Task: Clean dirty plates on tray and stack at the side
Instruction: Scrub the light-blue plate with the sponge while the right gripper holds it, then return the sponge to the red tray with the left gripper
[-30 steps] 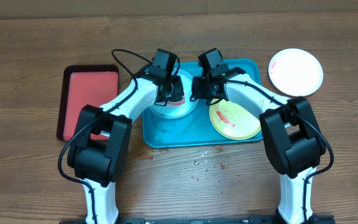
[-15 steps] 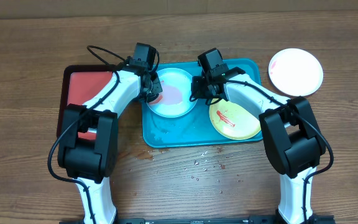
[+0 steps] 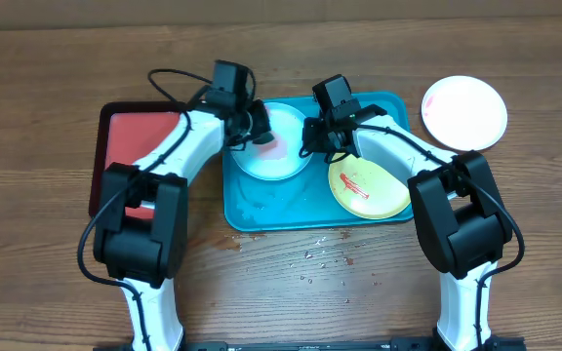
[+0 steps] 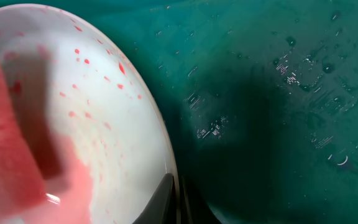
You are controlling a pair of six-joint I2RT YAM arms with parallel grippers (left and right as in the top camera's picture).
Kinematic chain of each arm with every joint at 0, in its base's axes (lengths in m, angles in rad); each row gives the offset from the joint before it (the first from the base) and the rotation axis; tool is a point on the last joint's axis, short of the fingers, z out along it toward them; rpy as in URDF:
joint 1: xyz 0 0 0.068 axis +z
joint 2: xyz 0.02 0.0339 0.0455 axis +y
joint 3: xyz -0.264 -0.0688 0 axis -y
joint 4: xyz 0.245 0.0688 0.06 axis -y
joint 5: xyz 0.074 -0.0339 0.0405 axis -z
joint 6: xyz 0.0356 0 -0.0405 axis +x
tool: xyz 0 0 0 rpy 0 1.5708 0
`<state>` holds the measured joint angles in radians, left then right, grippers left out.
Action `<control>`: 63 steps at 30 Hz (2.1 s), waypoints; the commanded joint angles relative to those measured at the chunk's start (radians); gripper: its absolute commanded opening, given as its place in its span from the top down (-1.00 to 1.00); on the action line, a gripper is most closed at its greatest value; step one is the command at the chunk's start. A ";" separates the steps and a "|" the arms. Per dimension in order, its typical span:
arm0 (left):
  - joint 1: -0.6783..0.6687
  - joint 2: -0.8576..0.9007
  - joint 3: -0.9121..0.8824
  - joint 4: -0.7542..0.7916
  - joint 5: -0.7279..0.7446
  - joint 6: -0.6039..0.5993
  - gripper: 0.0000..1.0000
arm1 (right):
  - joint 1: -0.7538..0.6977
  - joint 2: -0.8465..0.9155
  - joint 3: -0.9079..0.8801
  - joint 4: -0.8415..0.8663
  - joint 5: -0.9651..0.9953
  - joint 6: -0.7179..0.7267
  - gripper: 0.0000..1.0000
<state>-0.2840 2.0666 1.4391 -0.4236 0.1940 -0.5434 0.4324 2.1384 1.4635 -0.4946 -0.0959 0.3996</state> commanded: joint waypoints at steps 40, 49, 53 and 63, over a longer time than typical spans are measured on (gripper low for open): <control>0.113 -0.251 0.019 -0.307 -0.471 -0.119 0.91 | -0.012 -0.009 -0.003 -0.006 0.050 -0.013 0.93; 0.273 -0.230 -0.008 -0.410 -0.460 -0.116 0.91 | -0.006 -0.114 -0.002 -0.014 0.051 -0.092 0.93; 0.332 -0.223 -0.023 -0.422 -0.459 -0.114 0.92 | 0.008 -0.211 -0.002 -0.021 0.074 -0.219 0.93; 0.376 -0.223 -0.077 -0.399 -0.456 -0.116 0.91 | 0.198 -0.313 -0.002 -0.031 0.688 -0.524 0.93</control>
<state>0.0933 1.8347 1.3842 -0.8261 -0.2447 -0.6380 0.5758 1.8317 1.4620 -0.5247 0.3359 0.0338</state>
